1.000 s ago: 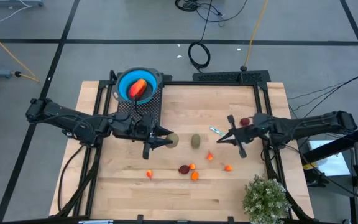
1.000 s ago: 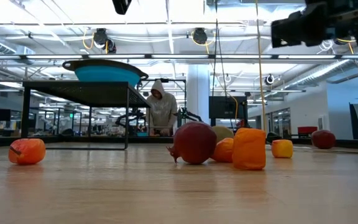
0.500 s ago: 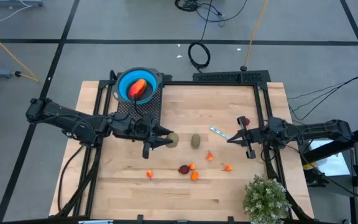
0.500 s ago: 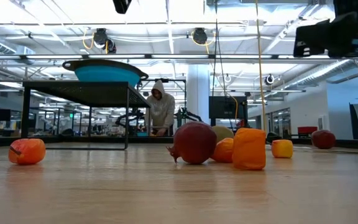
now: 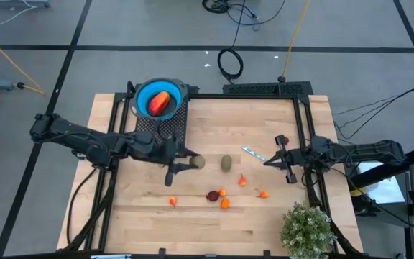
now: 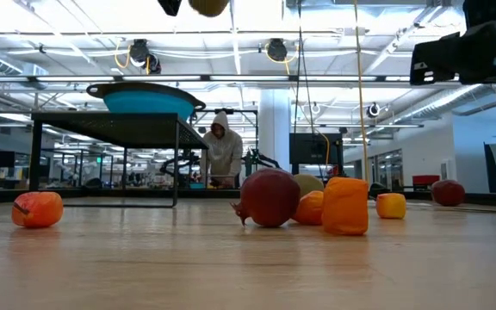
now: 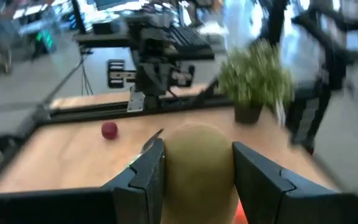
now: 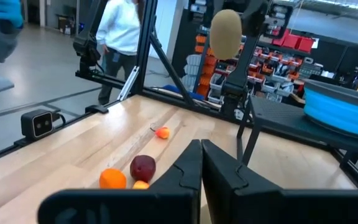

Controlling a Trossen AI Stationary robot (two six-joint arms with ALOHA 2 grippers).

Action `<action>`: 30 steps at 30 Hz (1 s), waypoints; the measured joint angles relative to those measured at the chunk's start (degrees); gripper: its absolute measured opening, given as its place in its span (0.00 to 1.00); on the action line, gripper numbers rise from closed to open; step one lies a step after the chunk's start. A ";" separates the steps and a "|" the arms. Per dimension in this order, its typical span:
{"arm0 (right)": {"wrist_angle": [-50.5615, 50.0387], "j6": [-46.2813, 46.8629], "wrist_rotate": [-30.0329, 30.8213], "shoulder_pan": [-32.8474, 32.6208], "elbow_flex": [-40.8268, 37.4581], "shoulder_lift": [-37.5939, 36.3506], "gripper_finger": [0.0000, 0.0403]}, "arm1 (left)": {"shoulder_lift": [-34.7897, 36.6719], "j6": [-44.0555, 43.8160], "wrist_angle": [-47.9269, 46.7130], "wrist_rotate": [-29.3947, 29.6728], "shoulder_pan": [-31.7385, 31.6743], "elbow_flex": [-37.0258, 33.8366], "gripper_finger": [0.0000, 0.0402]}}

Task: Pick & Place Fruit
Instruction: Put the brown kiwi into the blue strainer bowl on the shelf

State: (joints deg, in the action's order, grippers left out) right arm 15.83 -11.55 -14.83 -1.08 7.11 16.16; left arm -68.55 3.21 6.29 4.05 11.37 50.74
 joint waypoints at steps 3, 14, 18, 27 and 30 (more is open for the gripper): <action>-0.42 0.00 0.00 0.00 0.00 0.00 0.00 | 0.00 9.62 -2.69 -0.60 0.78 0.00 0.38; -1.54 0.00 0.00 0.00 0.00 0.00 0.00 | 0.00 11.59 -12.45 30.57 0.04 0.00 0.38; -1.57 0.00 -0.02 0.00 0.02 0.00 0.00 | 0.00 11.25 -11.58 38.85 -1.54 0.01 0.38; -1.57 -0.01 -0.02 0.00 0.04 0.00 0.00 | 0.22 13.94 -7.62 51.81 -9.47 0.04 0.38; -1.87 -0.02 -0.02 0.00 0.09 0.00 0.00 | 1.29 14.96 -6.04 51.86 -13.10 0.08 0.38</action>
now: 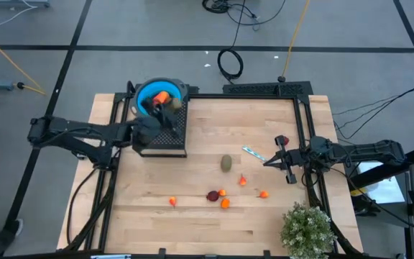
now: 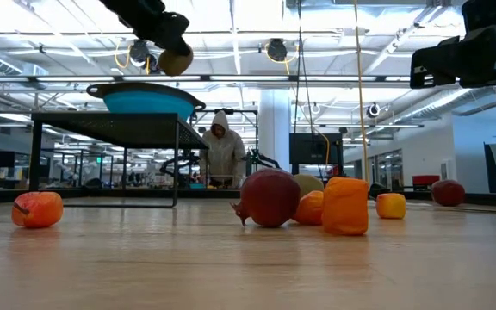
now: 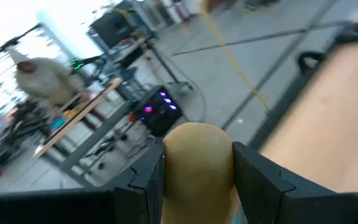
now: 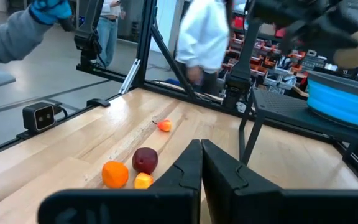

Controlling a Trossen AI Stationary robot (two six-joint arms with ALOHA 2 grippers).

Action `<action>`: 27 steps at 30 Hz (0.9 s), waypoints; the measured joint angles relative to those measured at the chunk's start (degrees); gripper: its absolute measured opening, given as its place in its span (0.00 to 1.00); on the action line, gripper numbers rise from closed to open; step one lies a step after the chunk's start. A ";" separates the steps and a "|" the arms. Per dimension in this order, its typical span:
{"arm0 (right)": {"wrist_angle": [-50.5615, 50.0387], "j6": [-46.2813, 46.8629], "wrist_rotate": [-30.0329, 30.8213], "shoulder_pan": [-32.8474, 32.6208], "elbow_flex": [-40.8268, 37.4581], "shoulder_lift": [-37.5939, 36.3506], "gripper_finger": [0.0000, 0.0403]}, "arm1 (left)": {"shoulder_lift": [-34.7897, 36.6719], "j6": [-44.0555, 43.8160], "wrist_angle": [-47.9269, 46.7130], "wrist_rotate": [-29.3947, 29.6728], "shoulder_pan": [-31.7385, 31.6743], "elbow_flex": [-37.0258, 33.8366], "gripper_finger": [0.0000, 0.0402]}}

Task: Pick & Place Fruit
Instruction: Put the brown kiwi into the blue strainer bowl on the shelf

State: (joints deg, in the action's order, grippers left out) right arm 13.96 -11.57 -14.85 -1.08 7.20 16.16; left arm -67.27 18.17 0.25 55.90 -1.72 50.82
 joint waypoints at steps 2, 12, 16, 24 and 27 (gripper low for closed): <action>-0.49 0.00 0.00 0.00 0.00 0.00 0.00 | 0.74 -0.07 0.03 -0.30 -2.46 0.03 0.38; -1.81 0.00 0.00 0.00 0.01 0.00 0.00 | 6.09 -4.79 -1.03 -9.83 -15.48 0.01 0.38; -2.26 0.00 0.00 0.00 0.02 0.02 0.00 | 6.86 -9.86 -4.36 -15.81 -20.77 0.01 0.38; -2.29 -0.17 0.00 0.00 0.02 0.02 0.00 | 5.42 -20.93 -20.83 -26.44 -28.70 5.50 0.38; -2.29 -0.22 0.00 0.00 0.02 0.00 0.00 | 3.93 -22.96 -26.38 -29.08 -30.14 9.22 0.38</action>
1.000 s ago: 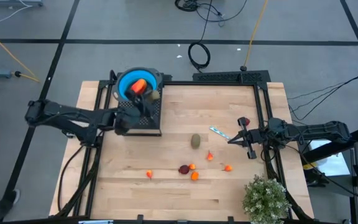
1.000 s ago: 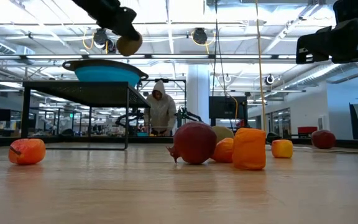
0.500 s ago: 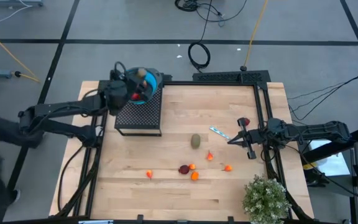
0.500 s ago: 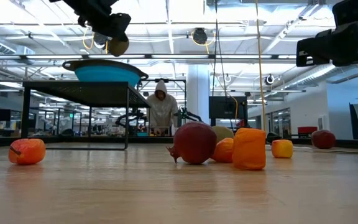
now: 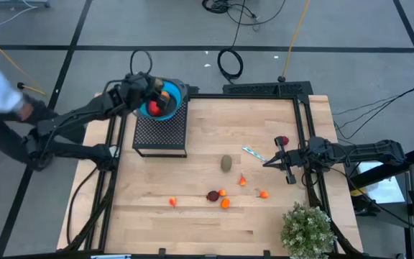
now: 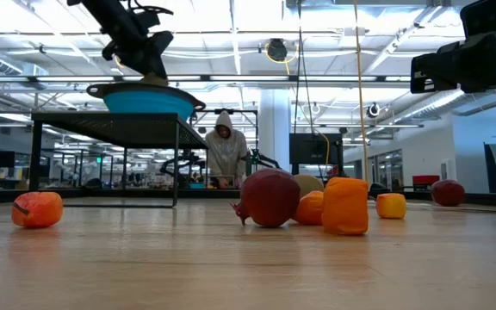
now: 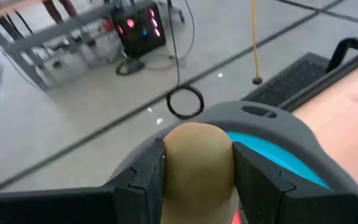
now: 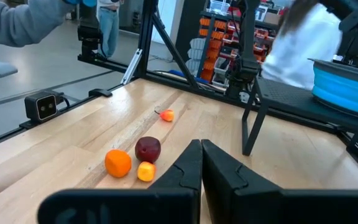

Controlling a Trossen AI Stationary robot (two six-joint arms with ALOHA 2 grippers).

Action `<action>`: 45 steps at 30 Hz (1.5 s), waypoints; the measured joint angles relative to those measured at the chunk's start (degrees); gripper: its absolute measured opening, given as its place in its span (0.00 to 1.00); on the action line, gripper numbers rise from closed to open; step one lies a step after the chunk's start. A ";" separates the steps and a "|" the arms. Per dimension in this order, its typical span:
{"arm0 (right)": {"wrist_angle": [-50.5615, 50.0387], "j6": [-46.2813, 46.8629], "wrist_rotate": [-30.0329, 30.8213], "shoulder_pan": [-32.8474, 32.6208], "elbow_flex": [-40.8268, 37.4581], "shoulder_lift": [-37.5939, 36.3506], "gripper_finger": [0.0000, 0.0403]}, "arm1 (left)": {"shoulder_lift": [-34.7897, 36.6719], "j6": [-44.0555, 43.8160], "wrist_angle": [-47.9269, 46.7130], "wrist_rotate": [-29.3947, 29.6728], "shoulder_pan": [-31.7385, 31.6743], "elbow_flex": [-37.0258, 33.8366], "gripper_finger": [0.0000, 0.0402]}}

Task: Pick & Place Fruit
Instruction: Put the brown kiwi into the blue strainer bowl on the shelf

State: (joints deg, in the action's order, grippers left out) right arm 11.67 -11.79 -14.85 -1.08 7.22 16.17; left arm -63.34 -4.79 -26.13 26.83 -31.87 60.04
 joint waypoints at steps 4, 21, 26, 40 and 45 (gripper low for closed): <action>-0.01 0.00 0.00 0.00 0.00 0.00 0.00 | -2.64 -1.84 -7.01 -3.03 -0.80 4.82 0.38; -1.50 0.18 -0.01 0.00 -0.01 0.02 0.00 | -12.06 -1.37 -19.32 -10.03 -3.39 12.34 0.38; -1.50 0.20 0.00 -0.02 0.00 0.01 0.00 | -12.08 -1.55 -20.32 -8.26 -3.60 12.34 0.38; -1.48 0.20 -0.02 0.00 0.00 0.01 0.00 | -12.14 -5.40 -25.01 -5.23 -3.73 12.24 0.38; -1.45 0.22 -0.04 0.00 -0.02 0.02 0.00 | -12.43 -5.98 -25.52 -7.40 -3.64 11.92 0.38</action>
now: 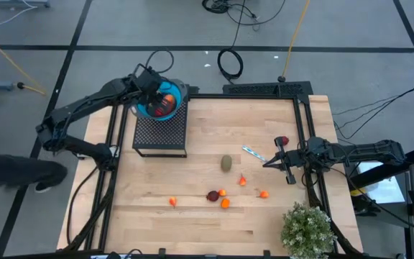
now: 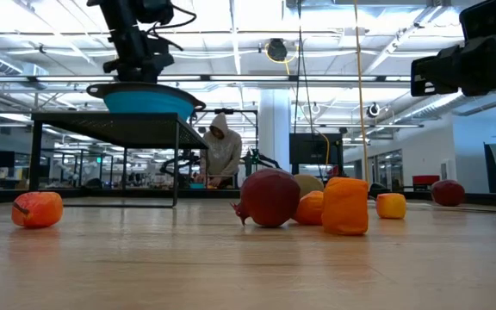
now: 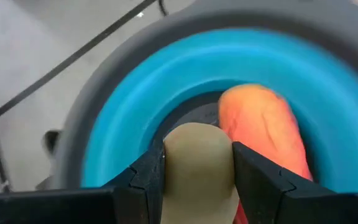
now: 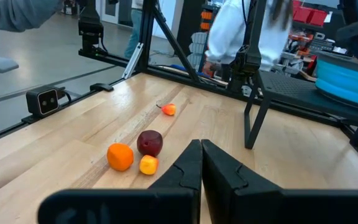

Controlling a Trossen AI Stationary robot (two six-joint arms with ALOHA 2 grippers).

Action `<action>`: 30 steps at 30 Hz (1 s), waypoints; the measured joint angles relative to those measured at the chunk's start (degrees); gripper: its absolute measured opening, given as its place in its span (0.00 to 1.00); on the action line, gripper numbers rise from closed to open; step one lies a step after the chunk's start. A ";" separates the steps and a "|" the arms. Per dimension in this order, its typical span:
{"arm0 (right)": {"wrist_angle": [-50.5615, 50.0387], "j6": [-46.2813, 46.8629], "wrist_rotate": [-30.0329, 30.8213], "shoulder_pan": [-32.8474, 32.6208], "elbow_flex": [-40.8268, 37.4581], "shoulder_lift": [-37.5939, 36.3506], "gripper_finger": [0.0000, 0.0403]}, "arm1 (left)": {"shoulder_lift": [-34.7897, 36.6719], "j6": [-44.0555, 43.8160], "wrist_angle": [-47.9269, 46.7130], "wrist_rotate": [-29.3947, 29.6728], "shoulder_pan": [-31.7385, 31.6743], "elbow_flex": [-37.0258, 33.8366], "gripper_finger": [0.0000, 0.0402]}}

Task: Pick & Place Fruit
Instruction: Put the brown kiwi into the blue strainer bowl on the shelf

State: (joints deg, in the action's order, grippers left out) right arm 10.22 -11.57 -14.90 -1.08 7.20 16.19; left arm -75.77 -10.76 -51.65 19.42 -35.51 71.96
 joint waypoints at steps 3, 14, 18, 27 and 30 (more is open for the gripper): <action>0.00 -0.01 -0.02 -0.02 0.00 -0.01 0.00 | -0.02 -0.09 0.64 -1.26 -0.02 -0.18 0.38; -0.02 0.39 -0.17 -0.02 0.00 -0.01 0.00 | -0.08 -0.25 0.70 -1.21 -0.04 -0.63 0.38; -0.02 0.39 -0.17 -0.02 0.00 -0.02 0.00 | -0.08 -0.07 0.77 -1.38 -0.04 -0.63 0.38; -0.02 0.39 -0.18 -0.02 0.00 -0.02 0.00 | -0.04 -0.33 0.93 -1.49 -0.04 -0.61 0.54; -0.02 0.39 -0.20 -0.02 0.00 -0.02 0.00 | -0.02 -0.29 1.01 -1.63 0.00 -0.61 0.60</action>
State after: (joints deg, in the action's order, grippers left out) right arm 10.20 -11.18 -15.09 -1.10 7.20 16.16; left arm -75.79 -11.05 -50.64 17.79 -35.51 71.35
